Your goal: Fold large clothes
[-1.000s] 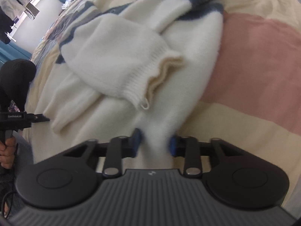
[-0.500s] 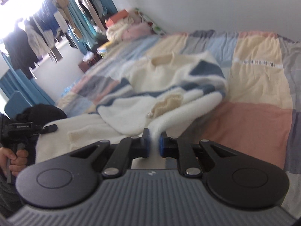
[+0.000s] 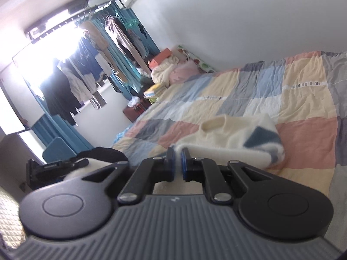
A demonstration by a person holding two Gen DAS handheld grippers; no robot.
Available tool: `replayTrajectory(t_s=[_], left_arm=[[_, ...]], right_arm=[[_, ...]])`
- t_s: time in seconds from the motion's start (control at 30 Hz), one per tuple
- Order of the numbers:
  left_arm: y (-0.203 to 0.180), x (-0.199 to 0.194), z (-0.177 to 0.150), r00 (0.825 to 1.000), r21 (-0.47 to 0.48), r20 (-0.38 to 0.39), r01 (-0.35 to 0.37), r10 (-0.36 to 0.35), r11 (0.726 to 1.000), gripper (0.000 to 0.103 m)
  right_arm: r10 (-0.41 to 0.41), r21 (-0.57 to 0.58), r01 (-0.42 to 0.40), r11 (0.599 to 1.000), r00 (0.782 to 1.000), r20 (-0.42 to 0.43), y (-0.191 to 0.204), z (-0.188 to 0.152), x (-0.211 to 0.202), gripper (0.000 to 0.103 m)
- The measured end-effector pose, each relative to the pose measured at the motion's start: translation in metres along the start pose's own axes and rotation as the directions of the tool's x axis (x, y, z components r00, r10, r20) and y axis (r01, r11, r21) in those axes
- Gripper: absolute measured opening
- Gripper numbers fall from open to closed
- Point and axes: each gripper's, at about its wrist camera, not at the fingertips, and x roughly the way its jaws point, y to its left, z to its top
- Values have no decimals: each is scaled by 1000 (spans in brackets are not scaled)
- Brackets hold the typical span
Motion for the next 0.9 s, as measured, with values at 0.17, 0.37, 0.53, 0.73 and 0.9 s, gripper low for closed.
replayTrajectory(t_s=[0.17, 0.37, 0.53, 0.73, 0.9], left_arm=[[22, 22, -8, 998, -53, -59, -22, 19, 998, 13], [52, 31, -25, 991, -87, -110, -87, 77, 992, 13], [66, 23, -30, 986, -84, -125, -121, 110, 989, 13], [65, 26, -33, 983, -76, -142, -126, 114, 989, 13], [62, 32, -33, 983, -65, -146, -122, 112, 990, 13]], right_arm=[[-22, -6, 23, 1000, 1000, 15, -5, -1, 9, 3], [-129, 109, 150, 983, 975, -180, -42, -30, 50, 6], [-162, 169, 230, 958, 926, -342, -56, -58, 61, 12], [-118, 151, 206, 967, 885, -450, -39, -76, 56, 69], [-73, 138, 176, 975, 833, -548, -26, -91, 66, 68]])
